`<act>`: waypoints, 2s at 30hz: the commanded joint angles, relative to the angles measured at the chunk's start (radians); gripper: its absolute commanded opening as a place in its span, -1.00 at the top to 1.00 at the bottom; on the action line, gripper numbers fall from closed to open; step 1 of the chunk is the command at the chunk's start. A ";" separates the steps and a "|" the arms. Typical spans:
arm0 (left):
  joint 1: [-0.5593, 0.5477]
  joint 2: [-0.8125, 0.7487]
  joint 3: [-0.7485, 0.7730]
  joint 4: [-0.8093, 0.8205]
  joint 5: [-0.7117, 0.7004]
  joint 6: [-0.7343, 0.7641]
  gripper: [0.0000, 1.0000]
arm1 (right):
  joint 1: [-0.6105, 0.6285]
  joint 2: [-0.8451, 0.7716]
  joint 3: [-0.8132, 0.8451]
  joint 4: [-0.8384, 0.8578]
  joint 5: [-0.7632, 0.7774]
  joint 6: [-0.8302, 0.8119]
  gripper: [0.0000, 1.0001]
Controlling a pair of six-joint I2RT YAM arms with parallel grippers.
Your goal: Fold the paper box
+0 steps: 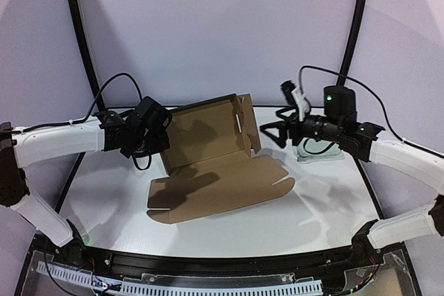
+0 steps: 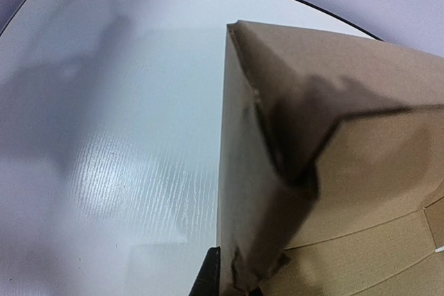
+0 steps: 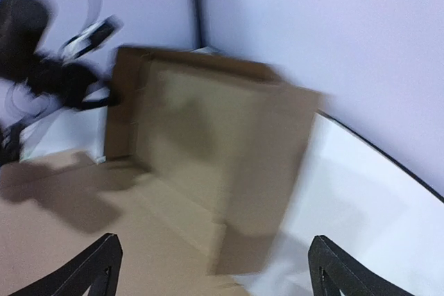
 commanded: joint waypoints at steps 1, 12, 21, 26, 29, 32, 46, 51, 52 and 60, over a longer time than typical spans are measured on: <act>0.004 -0.049 -0.029 0.052 0.025 0.018 0.99 | -0.141 0.050 -0.028 0.066 -0.070 0.170 -0.90; 0.005 -0.073 -0.054 0.114 0.091 0.069 0.98 | -0.253 0.460 0.211 0.077 -0.670 0.197 -0.77; 0.005 -0.064 -0.044 0.093 0.042 0.059 0.98 | -0.174 0.427 0.183 -0.022 -0.719 0.083 -0.71; 0.005 -0.056 -0.038 0.105 0.030 0.064 0.98 | -0.100 0.430 0.211 -0.101 -0.532 0.039 -0.54; 0.005 -0.055 -0.060 0.150 0.021 0.082 0.98 | -0.073 0.433 0.211 -0.087 -0.390 0.062 -0.32; 0.005 -0.052 -0.105 0.243 0.017 0.133 0.98 | -0.046 0.437 0.190 -0.029 -0.252 0.073 -0.20; 0.005 0.017 -0.503 1.099 0.032 0.375 0.98 | 0.048 0.591 0.084 0.296 0.201 -0.022 -0.09; 0.004 0.077 -0.566 1.254 0.068 0.442 0.98 | 0.076 0.620 0.047 0.359 0.191 -0.045 -0.07; 0.003 0.086 -0.574 1.281 0.076 0.460 0.99 | 0.082 0.622 0.037 0.374 0.188 -0.050 -0.06; -0.019 0.185 -0.666 1.473 0.075 0.546 0.98 | 0.139 0.616 -0.090 0.590 0.424 -0.074 0.06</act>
